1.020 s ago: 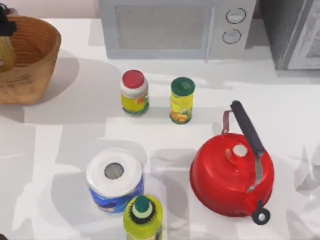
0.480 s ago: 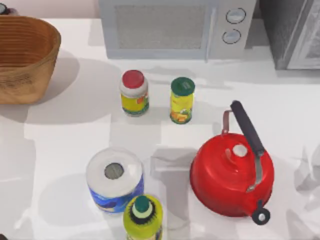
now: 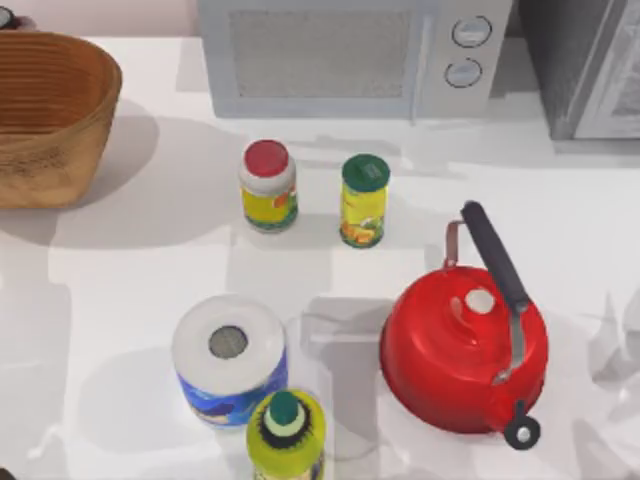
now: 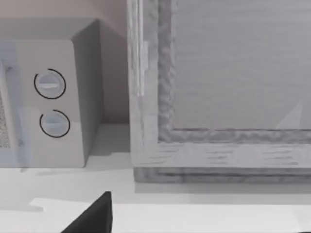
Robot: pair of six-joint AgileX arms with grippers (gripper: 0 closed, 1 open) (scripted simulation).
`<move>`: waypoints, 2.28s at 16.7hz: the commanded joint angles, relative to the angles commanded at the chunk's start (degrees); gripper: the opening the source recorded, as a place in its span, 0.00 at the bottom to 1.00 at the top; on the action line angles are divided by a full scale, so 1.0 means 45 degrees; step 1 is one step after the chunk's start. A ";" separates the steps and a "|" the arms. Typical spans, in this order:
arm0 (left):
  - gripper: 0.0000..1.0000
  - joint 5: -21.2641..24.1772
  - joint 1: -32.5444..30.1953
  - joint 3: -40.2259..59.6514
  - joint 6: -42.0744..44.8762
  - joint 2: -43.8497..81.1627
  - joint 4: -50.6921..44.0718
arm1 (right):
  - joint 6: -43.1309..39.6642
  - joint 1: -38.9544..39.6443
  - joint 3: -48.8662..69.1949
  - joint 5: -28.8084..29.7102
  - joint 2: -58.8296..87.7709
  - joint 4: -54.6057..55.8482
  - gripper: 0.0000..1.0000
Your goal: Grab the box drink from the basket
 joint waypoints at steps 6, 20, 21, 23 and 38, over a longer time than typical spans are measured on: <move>0.00 -0.0329 -0.0267 -0.2228 -0.0093 -0.3102 -0.1197 | 0.0000 0.0000 0.0000 0.0000 0.0000 0.0000 1.00; 0.00 -0.1832 -0.1590 -1.1911 -0.0164 -1.8633 -0.6219 | 0.0000 0.0000 0.0000 0.0000 0.0000 0.0000 1.00; 0.00 -0.1920 -0.1664 -1.2456 -0.0172 -1.9350 -0.6509 | 0.0000 0.0000 0.0000 0.0000 0.0000 0.0000 1.00; 0.00 -0.2056 -0.1777 -1.3292 -0.0186 -2.0382 -0.6953 | 0.0000 0.0000 0.0000 0.0000 0.0000 0.0000 1.00; 0.00 -0.5684 -0.3938 -1.2691 -0.1188 -1.7591 -0.6189 | 0.0000 0.0000 0.0000 0.0000 0.0000 0.0000 1.00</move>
